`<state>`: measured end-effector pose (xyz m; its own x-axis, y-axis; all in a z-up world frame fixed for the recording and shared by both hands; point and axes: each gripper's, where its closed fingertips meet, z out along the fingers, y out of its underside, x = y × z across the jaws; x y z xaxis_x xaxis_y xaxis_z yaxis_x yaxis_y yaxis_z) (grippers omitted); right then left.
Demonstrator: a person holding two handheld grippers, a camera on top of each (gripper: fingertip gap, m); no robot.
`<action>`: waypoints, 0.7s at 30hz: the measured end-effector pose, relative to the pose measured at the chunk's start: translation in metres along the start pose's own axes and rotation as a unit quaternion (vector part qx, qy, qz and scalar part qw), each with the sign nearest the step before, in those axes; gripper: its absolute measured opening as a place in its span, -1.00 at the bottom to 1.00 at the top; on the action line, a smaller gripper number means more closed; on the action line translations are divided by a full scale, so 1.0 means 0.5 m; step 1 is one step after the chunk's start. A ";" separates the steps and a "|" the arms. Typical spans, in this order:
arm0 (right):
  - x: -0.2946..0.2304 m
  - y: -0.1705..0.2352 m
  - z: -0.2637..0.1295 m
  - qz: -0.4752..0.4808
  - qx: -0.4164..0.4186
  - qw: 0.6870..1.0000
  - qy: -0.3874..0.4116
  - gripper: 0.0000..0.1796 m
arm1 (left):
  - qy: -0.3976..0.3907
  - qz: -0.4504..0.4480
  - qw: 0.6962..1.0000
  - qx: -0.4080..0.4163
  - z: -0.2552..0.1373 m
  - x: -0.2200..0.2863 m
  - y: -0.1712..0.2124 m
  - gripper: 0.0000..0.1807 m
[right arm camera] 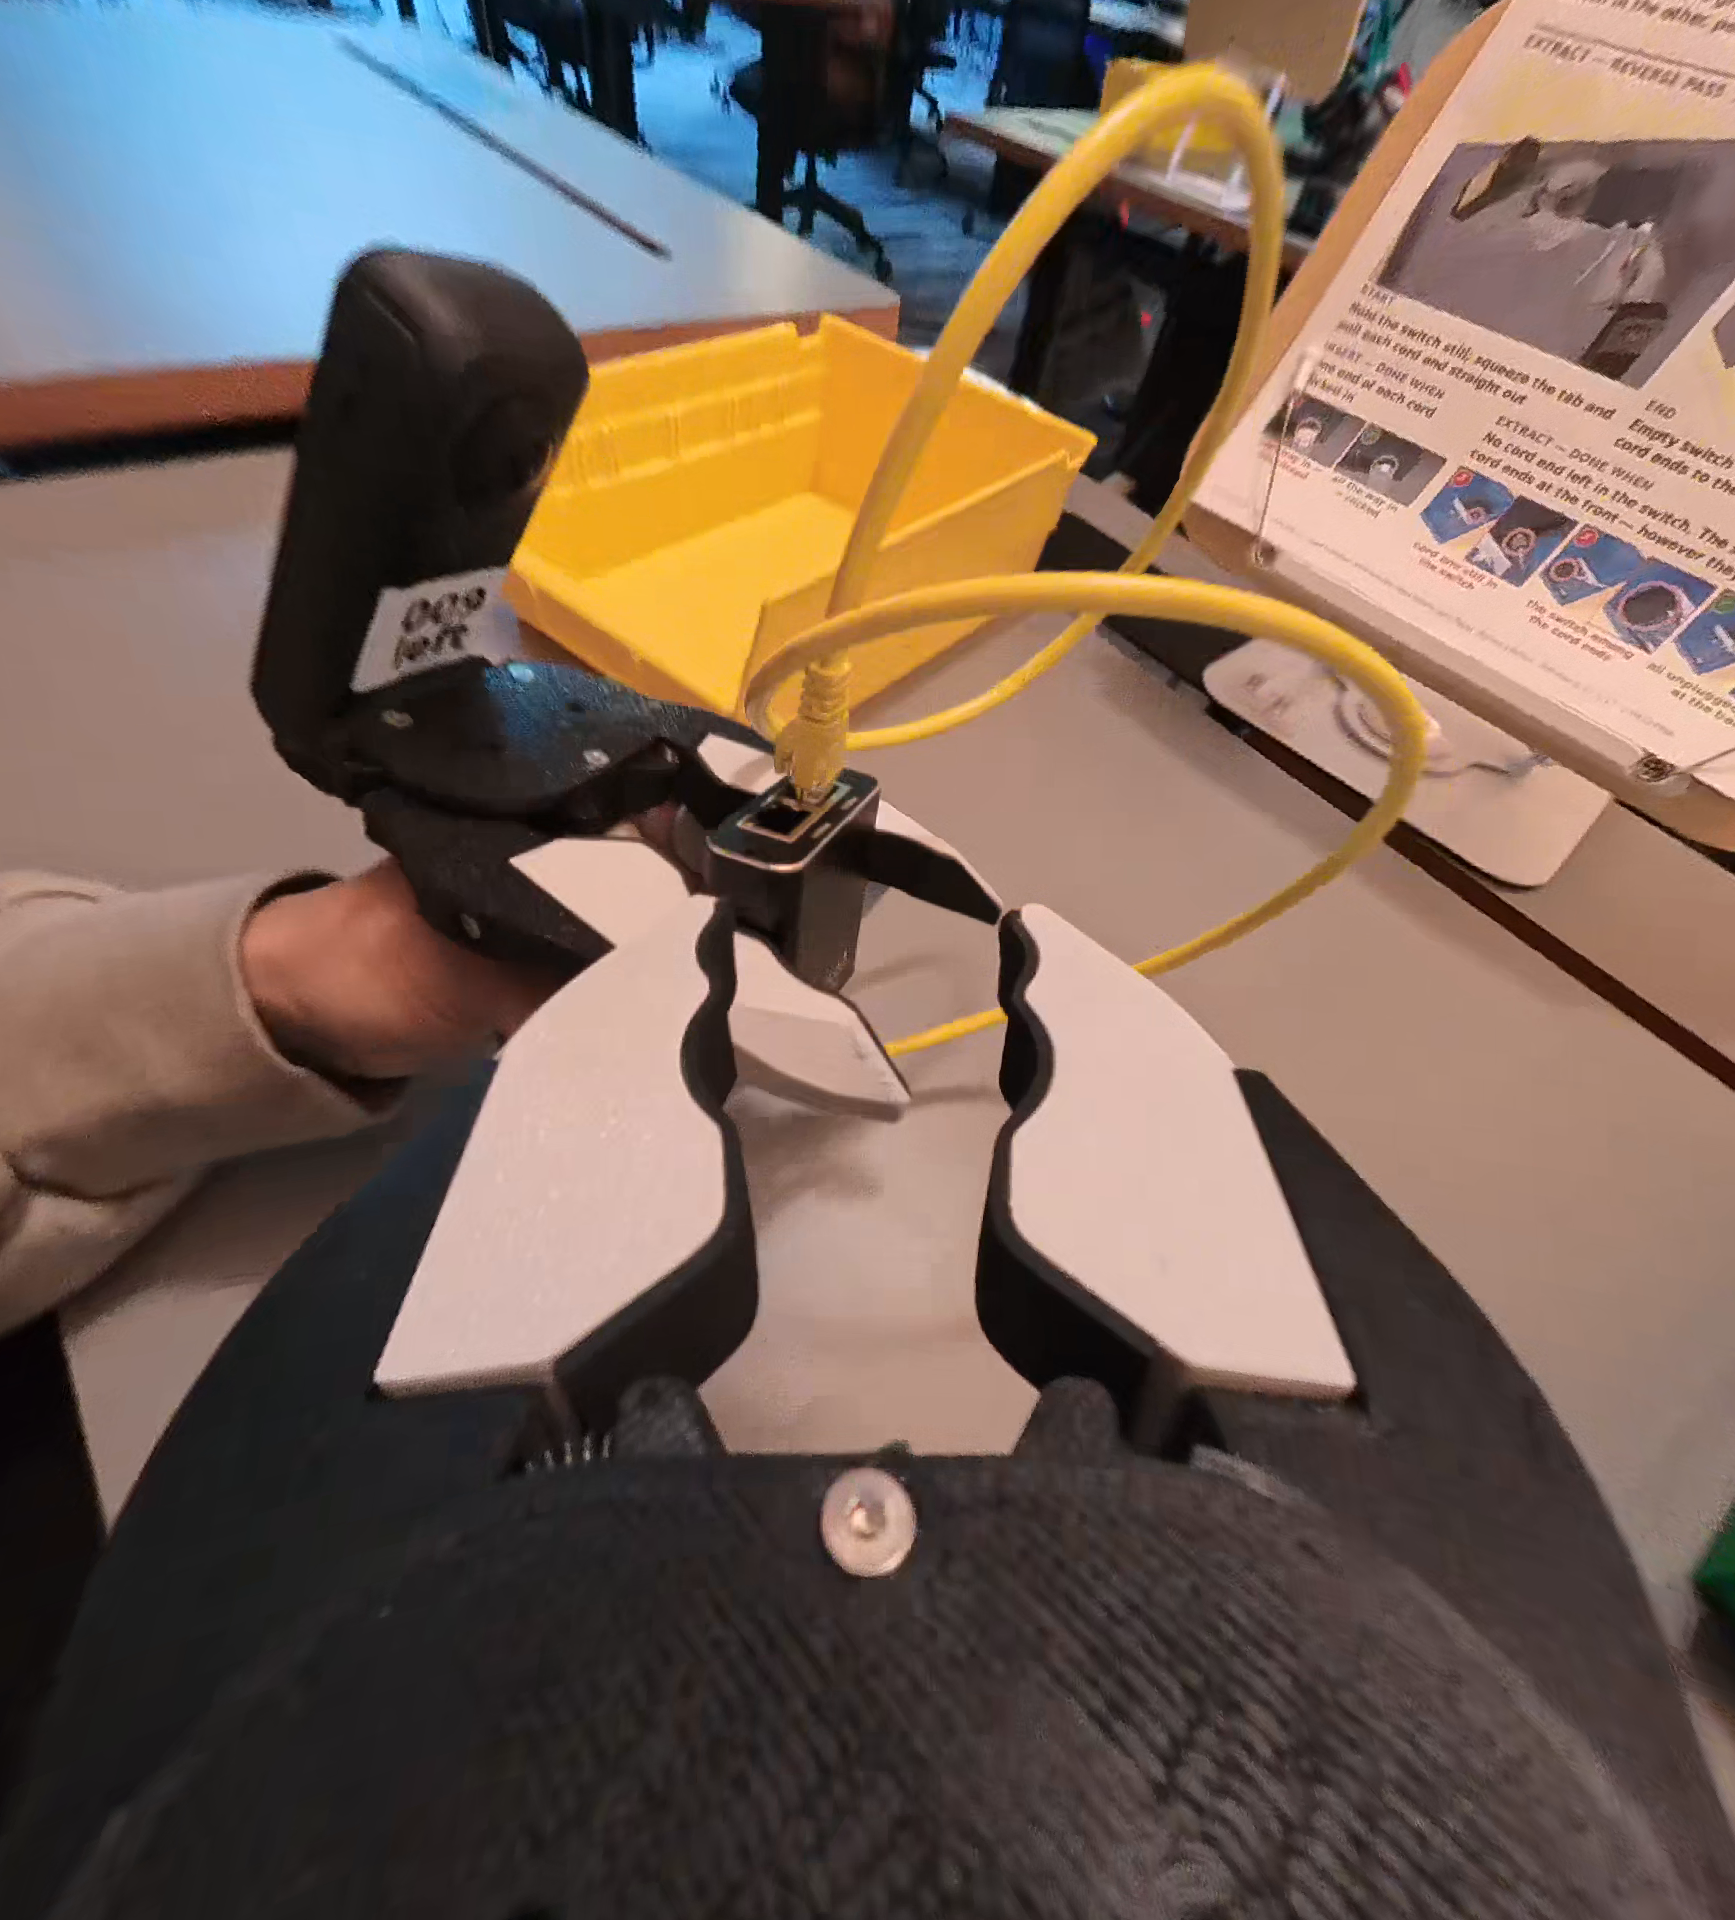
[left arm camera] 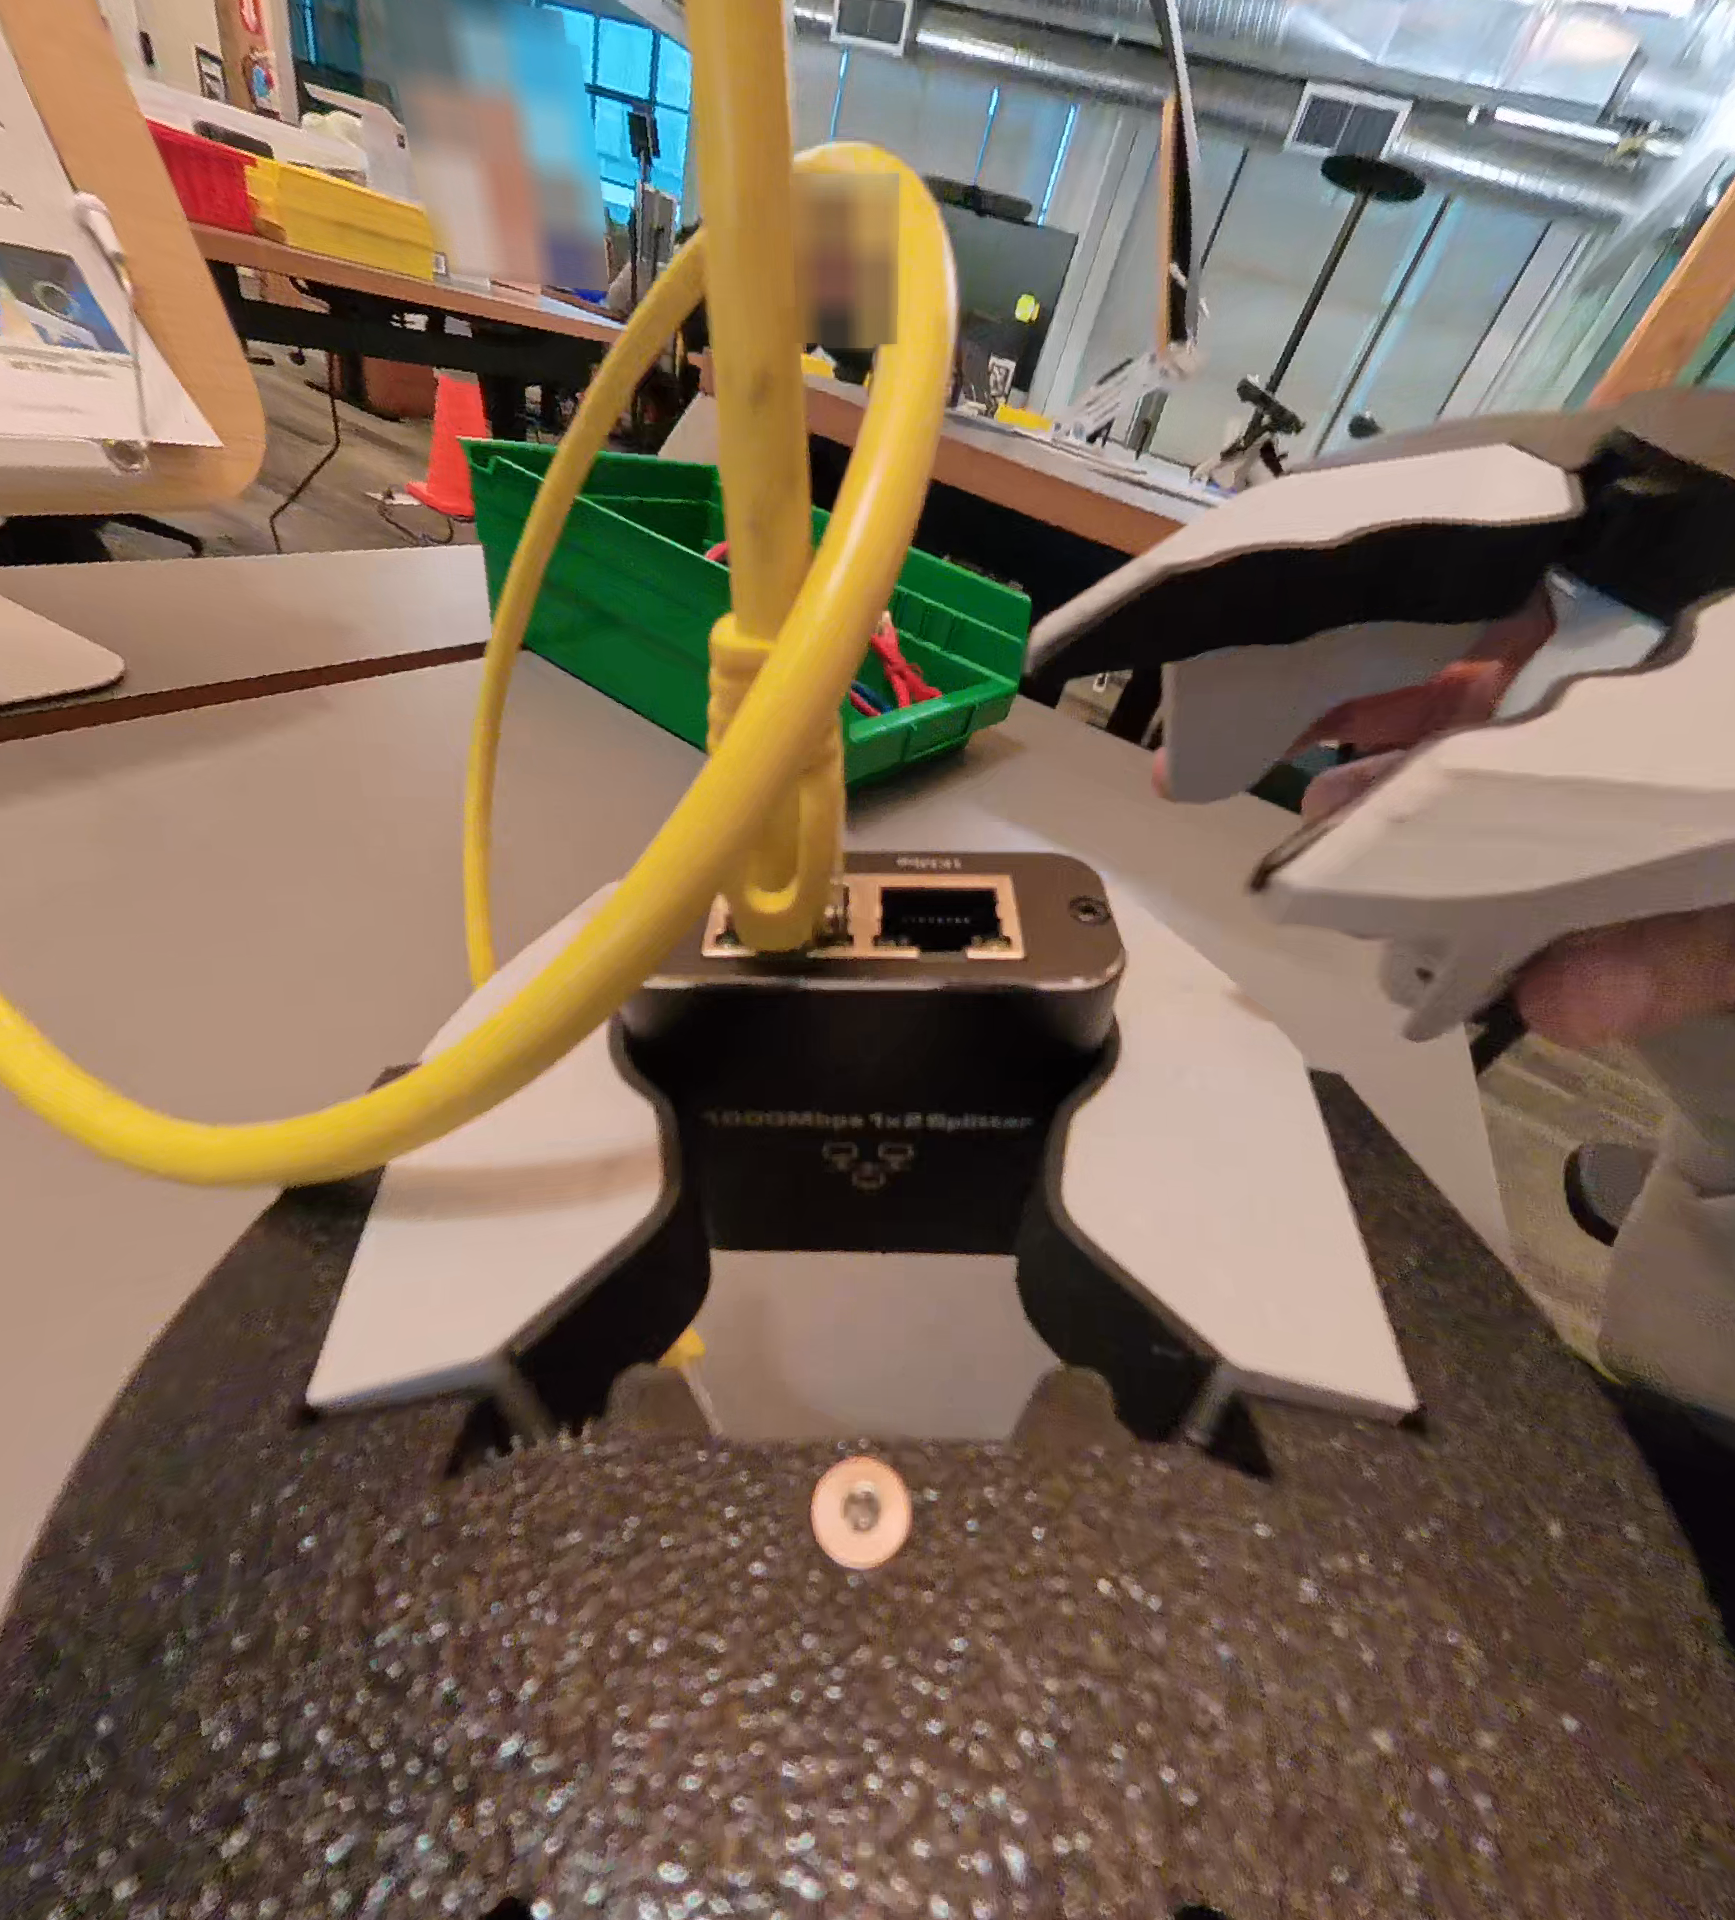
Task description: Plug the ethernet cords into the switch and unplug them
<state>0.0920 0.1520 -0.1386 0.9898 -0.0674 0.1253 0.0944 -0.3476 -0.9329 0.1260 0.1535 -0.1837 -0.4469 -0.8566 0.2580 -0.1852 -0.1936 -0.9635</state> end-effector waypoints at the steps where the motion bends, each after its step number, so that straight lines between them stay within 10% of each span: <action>1: -0.004 -0.009 -0.005 0.012 0.018 1.000 -0.009 -0.45 | -0.003 -0.002 1.000 0.005 -0.002 -0.003 -0.003 -0.17; 21: -0.038 0.002 0.029 0.068 0.023 0.997 -0.031 -0.48 | -0.062 0.166 0.983 -0.037 0.009 0.017 0.002 -0.18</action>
<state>0.0749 0.1664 -0.1466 0.9984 -0.0517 -0.0227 -0.0371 -0.2969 -0.9542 0.1261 0.1437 -0.1827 -0.3839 -0.9194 -0.0855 -0.1127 0.1385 -0.9839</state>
